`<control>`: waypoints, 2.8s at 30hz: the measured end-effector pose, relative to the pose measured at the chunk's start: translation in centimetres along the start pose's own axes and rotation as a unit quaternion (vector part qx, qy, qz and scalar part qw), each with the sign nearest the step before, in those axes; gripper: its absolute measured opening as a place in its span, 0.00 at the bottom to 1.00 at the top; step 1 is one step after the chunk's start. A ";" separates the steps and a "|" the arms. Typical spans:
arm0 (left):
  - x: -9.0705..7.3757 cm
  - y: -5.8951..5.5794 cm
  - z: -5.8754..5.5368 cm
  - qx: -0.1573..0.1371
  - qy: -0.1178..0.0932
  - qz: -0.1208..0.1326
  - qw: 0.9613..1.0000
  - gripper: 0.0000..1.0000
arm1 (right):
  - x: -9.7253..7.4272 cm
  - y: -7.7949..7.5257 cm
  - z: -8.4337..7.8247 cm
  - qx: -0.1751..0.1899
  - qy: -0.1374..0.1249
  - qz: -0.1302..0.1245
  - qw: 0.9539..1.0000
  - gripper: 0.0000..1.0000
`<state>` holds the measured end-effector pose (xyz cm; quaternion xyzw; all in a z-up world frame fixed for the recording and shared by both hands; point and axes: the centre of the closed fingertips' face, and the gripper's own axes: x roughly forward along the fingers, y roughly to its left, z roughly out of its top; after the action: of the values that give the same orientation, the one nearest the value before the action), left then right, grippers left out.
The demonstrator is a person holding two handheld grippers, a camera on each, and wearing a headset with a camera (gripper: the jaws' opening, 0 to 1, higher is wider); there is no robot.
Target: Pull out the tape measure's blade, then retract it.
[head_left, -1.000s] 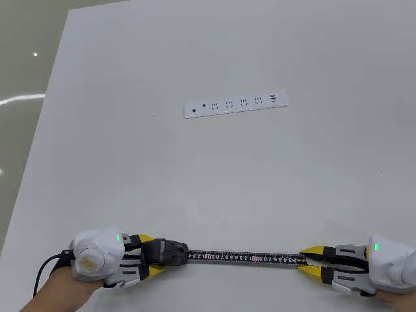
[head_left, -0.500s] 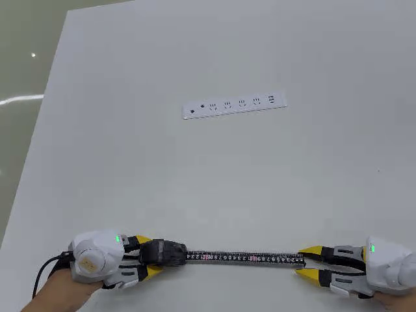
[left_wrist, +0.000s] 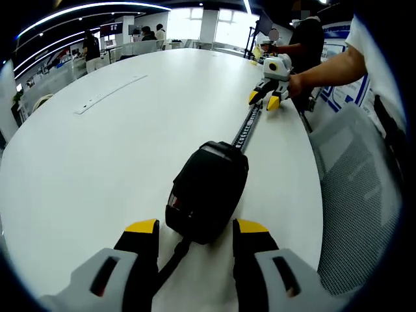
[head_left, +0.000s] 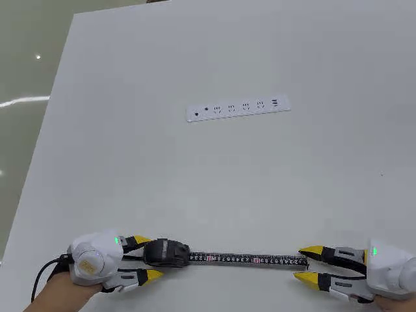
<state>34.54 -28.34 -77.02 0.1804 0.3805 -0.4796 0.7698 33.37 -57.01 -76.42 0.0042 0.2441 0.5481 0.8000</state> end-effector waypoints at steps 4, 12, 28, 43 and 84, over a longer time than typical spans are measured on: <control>-0.1 0.0 -0.1 -0.009 -0.003 0.006 1.000 0.48 | 0.0 0.0 0.0 0.004 0.000 -0.008 1.000 0.31; -0.4 0.2 -0.1 -0.027 -0.011 0.025 0.999 0.50 | -0.2 0.2 0.3 0.007 -0.003 -0.030 1.000 0.33; -2.3 -0.2 0.1 -0.065 -0.038 0.065 0.995 0.52 | -0.5 1.2 1.1 0.017 -0.009 -0.065 0.998 0.40; -4.0 -1.1 -0.2 -0.088 -0.059 0.090 0.990 0.55 | -1.3 1.9 1.7 0.042 -0.005 -0.097 0.994 0.46; -8.8 -4.1 -2.6 -0.173 -0.114 0.163 0.965 0.61 | -4.4 4.9 2.1 0.049 0.000 -0.151 0.987 0.58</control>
<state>27.63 -23.35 -71.67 0.0483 0.3332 -0.2919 0.8952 28.63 -58.40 -71.52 0.0063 0.2681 0.4087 0.8724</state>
